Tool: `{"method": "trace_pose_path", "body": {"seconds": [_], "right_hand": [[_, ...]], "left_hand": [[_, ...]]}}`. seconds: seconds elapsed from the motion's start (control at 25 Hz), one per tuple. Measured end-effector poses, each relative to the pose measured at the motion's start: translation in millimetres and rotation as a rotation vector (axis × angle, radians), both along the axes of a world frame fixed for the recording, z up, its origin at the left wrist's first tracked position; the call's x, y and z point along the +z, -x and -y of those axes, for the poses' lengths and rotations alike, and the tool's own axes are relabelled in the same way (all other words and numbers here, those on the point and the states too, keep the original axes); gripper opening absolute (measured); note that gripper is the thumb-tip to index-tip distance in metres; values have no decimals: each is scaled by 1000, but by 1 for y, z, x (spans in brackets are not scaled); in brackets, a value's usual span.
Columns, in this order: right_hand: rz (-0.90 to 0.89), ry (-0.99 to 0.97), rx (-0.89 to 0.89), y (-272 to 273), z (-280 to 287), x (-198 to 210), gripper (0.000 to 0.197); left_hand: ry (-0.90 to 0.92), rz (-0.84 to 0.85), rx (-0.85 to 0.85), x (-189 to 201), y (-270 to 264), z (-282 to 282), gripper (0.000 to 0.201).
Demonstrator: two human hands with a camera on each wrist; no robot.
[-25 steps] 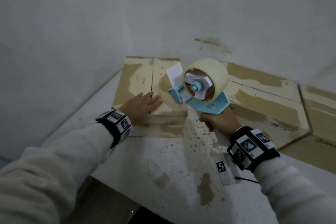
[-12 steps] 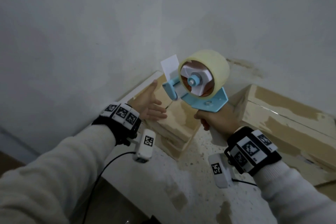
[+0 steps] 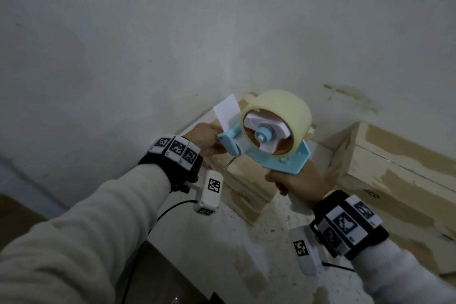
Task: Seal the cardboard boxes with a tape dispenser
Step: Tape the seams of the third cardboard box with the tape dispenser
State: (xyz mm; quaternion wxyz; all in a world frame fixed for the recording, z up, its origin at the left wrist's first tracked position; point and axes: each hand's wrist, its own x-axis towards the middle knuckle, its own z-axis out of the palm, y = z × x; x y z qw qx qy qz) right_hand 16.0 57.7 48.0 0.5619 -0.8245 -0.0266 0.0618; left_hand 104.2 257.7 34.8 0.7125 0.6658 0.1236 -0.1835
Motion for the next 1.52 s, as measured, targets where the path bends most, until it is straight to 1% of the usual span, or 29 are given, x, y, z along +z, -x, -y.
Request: {"method": "trace_pose_path", "body": {"seconds": [0.12, 0.16, 0.2, 0.24, 0.32, 0.36, 0.44, 0.52, 0.64, 0.76, 0.92, 1.04, 1.12, 1.24, 1.32, 1.44, 1.52], "right_hand": [[-12, -27, 3, 3, 0, -8, 28], [-18, -39, -1, 4, 1, -11, 30], [-25, -47, -6, 5, 4, -14, 30], [-33, -56, -16, 7, 7, -15, 29], [-65, -83, -40, 9, 13, -20, 24], [-81, -85, -40, 9, 14, -23, 24], [-59, -39, -7, 8, 13, -30, 28], [-9, 36, 24, 6, 7, -34, 31], [12, 57, 13, 4, 2, -42, 30], [47, 68, -3, 4, 1, -52, 19], [83, 206, 52, 2, 1, -60, 13], [79, 215, 58, 1, 1, -62, 4], [88, 204, 59, 1, 1, -64, 9], [76, 194, 61, 1, 2, -66, 10], [64, 190, 59, 1, 2, -68, 12], [61, 162, 29, 1, 2, -70, 19], [64, 156, 26, 1, 2, -68, 21]], "left_hand": [[-137, 83, -73, 2, -4, -5, 22], [-158, 112, -64, 3, -6, -11, 18], [-160, 132, -20, 5, -8, -20, 9], [-164, 153, 39, 5, -10, -33, 9], [-193, 165, 136, 0, -19, -66, 32], [-218, 167, 159, -5, -22, -79, 38], [-247, 163, 191, -16, -24, -92, 44], [-253, 149, 212, -28, -27, -92, 48], [-268, 140, 213, -39, -34, -93, 53], [-312, 153, 228, -48, -39, -92, 53], [-367, 153, 197, -57, -44, -94, 50], [-366, 135, 180, -61, -43, -97, 49], [-346, 101, 183, -66, -41, -96, 46], [-321, 22, 161, -69, -45, -90, 40], [-357, -46, 117, -64, -51, -86, 39], [-461, -192, 38, -64, -42, -82, 46], [-461, -298, -9, -72, -29, -76, 50]]}}
